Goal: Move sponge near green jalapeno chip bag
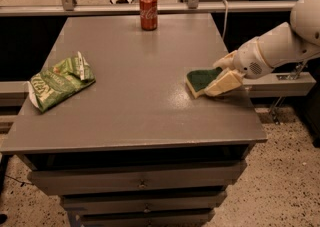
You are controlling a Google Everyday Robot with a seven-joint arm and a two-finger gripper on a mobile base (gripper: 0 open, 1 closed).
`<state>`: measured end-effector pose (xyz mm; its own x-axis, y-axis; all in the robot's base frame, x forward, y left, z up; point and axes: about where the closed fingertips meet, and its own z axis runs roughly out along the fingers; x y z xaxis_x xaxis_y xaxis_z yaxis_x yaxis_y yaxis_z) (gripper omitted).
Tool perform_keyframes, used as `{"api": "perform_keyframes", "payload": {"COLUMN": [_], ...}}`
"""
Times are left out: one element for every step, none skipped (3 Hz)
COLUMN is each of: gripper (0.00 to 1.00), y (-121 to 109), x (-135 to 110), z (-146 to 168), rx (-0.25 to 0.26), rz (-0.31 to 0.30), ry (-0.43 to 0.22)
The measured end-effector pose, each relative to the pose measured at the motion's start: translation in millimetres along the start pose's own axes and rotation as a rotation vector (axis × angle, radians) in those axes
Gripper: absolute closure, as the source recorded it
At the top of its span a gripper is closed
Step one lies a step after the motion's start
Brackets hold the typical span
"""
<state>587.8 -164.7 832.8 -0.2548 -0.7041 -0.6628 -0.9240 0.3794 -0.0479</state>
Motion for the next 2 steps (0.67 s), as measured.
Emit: {"api": "perform_keyframes", "payload": {"gripper": [0.65,0.88], "y": [-3,-8], "x": [-17,-49], "z": [-1,-14], "rx": [0.0,0.026], "rz": [-0.002,-0.031], "ry": [-0.036,-0.082]}}
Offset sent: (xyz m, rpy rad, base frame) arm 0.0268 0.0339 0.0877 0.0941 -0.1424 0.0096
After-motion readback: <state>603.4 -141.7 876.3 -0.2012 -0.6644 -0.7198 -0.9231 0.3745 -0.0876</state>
